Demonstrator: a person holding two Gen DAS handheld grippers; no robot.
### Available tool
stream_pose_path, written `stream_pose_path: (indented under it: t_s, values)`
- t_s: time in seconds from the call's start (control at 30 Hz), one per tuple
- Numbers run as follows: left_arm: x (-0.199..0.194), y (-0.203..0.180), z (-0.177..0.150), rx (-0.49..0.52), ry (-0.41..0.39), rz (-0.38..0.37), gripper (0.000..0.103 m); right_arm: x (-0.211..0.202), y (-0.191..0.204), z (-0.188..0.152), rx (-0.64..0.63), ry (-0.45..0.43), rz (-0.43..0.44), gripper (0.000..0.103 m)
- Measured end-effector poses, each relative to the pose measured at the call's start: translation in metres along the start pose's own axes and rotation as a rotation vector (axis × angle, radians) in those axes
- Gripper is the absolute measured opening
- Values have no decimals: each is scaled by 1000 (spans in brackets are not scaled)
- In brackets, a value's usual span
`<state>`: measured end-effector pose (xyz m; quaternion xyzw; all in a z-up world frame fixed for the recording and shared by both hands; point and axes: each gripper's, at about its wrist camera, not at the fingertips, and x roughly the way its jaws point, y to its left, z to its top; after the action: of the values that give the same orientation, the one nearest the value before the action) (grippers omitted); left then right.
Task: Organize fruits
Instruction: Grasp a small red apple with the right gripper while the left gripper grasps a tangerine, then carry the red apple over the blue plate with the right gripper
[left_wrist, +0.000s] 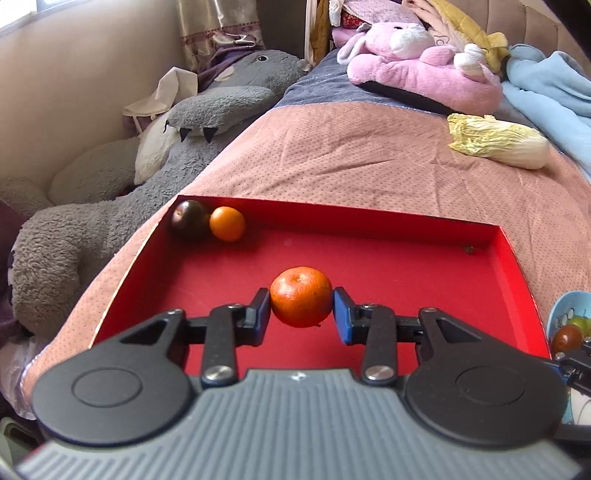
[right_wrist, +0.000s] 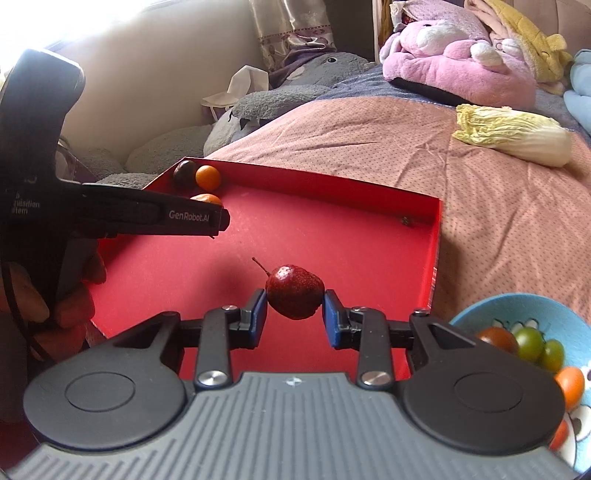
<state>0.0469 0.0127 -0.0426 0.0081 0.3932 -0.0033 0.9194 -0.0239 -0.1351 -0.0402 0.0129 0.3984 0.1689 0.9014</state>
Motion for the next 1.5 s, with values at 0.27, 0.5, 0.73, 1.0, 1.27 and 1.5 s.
stream_pose_path:
  t_s: [0.27, 0.5, 0.73, 1.0, 1.27, 1.5]
  values:
    - [-21, -20, -17, 34, -32, -28, 40, -24, -8, -9, 12, -8, -27, 38]
    - [-37, -36, -31, 58, -49, -44, 40, -36, -13, -13, 19, -9, -41, 38]
    - [-46, -42, -40, 53, -60, -60, 40, -50, -20, -22, 21, -5, -56, 38]
    - [-49, -42, -40, 48, -75, -62, 40, -62, -24, -28, 34, -15, -59, 38]
    - [-51, -45, -42, 55, -86, -57, 40, -72, -22, -27, 26, -31, -48, 38]
    - [-51, -47, -42, 64, -83, -47, 40, -80, -22, -28, 27, -40, -42, 38]
